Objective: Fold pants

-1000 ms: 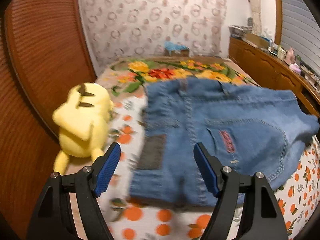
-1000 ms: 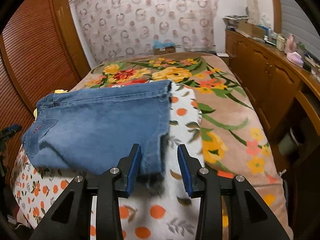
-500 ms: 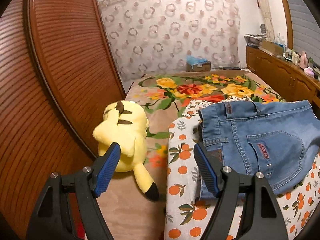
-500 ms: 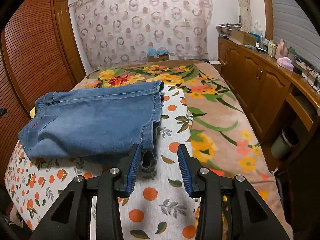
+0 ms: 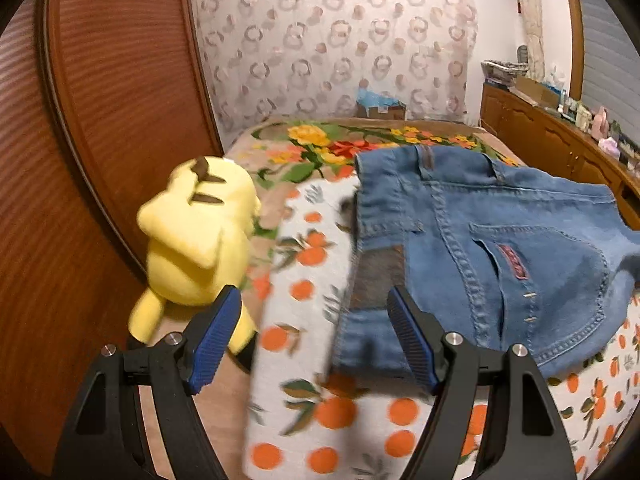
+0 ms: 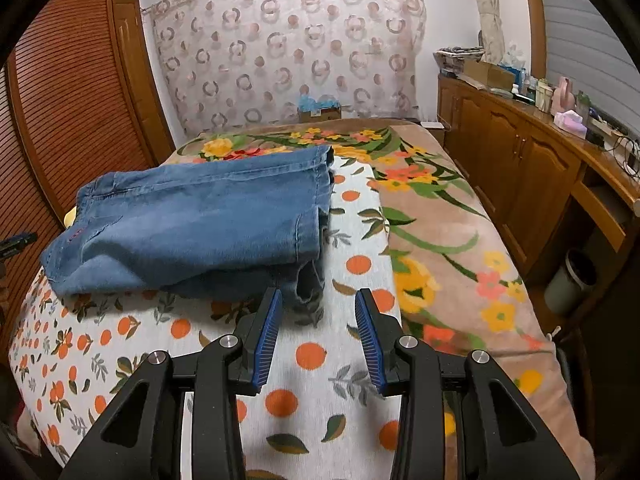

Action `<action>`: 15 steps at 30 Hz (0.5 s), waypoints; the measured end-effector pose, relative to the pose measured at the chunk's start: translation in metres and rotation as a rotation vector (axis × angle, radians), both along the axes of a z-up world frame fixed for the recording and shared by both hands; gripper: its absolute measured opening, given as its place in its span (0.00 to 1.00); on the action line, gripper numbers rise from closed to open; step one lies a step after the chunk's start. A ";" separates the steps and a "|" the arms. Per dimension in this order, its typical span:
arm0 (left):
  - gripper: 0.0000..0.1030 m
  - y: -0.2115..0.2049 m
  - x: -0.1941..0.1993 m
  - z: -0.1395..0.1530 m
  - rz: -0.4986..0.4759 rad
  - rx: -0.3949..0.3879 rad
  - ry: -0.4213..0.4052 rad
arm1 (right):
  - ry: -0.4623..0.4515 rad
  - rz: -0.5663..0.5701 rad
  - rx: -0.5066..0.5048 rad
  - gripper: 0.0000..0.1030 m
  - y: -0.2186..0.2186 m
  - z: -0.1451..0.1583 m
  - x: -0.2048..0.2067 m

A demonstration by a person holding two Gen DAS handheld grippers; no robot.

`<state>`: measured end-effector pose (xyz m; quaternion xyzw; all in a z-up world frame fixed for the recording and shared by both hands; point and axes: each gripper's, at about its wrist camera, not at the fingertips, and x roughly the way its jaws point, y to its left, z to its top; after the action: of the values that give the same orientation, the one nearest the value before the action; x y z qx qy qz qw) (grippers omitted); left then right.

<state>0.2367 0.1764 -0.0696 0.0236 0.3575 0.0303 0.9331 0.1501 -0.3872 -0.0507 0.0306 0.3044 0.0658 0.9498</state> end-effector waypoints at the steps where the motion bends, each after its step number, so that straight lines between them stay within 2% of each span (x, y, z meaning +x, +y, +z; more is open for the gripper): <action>1: 0.74 -0.002 0.000 -0.004 0.001 -0.012 0.007 | 0.005 0.002 0.002 0.38 -0.001 0.000 -0.001; 4: 0.74 -0.010 0.003 -0.018 -0.006 -0.030 0.048 | 0.019 0.007 -0.007 0.38 -0.001 -0.002 -0.003; 7: 0.74 -0.014 0.003 -0.025 -0.019 -0.031 0.055 | 0.035 0.018 -0.012 0.38 0.000 -0.005 -0.001; 10: 0.74 -0.016 0.003 -0.031 -0.041 -0.066 0.066 | 0.059 0.028 -0.014 0.38 0.003 -0.006 0.007; 15: 0.66 -0.021 0.006 -0.036 -0.066 -0.070 0.085 | 0.081 0.047 -0.014 0.38 0.007 -0.004 0.025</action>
<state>0.2425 0.1551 -0.1057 0.0042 0.3967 -0.0141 0.9178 0.1752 -0.3804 -0.0544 0.0194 0.3437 0.0848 0.9350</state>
